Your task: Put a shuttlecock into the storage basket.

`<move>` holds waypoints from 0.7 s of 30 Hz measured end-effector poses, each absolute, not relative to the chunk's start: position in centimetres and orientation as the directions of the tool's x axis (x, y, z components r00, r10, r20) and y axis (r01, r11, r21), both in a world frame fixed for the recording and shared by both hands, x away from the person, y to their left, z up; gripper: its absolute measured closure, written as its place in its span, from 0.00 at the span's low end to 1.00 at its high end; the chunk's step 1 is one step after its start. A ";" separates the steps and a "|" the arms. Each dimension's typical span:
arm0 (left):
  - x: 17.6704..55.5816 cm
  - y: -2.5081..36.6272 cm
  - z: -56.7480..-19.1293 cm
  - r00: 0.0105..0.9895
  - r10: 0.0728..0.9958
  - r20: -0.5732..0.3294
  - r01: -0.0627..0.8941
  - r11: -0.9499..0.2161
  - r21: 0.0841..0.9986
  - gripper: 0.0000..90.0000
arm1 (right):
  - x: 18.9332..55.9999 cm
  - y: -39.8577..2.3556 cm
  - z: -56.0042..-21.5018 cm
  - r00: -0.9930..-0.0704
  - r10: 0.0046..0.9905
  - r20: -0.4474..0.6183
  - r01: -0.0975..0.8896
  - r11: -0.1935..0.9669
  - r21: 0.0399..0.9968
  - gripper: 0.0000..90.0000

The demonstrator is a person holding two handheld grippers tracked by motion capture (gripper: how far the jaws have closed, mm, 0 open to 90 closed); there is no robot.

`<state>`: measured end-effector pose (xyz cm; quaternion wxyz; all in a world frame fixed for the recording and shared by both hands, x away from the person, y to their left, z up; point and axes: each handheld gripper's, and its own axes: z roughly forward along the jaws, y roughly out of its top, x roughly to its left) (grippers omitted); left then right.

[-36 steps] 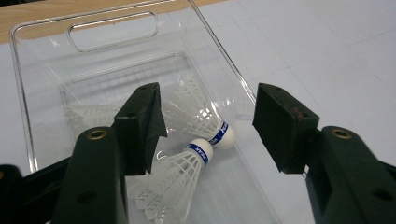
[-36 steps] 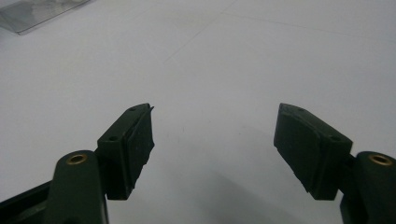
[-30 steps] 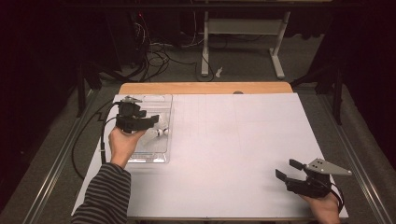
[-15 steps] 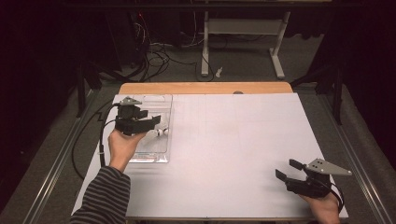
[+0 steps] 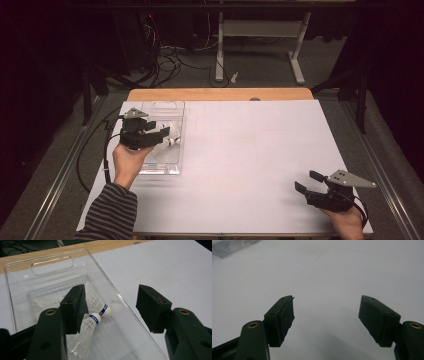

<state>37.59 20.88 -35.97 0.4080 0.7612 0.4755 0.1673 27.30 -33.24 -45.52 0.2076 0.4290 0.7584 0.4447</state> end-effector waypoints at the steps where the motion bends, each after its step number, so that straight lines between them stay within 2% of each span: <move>1: 37.5 20.9 -35.9 0.492 0.860 -0.135 0.585 -0.212 0.783 0.46 | 27.3 -33.2 -45.5 -0.547 0.835 0.066 0.465 0.237 0.853 0.32; 21: 36.0 21.3 -35.8 0.502 0.856 -0.127 0.565 -0.213 0.797 0.46 | 27.3 -33.2 -45.5 -0.548 0.834 0.066 0.464 0.238 0.853 0.32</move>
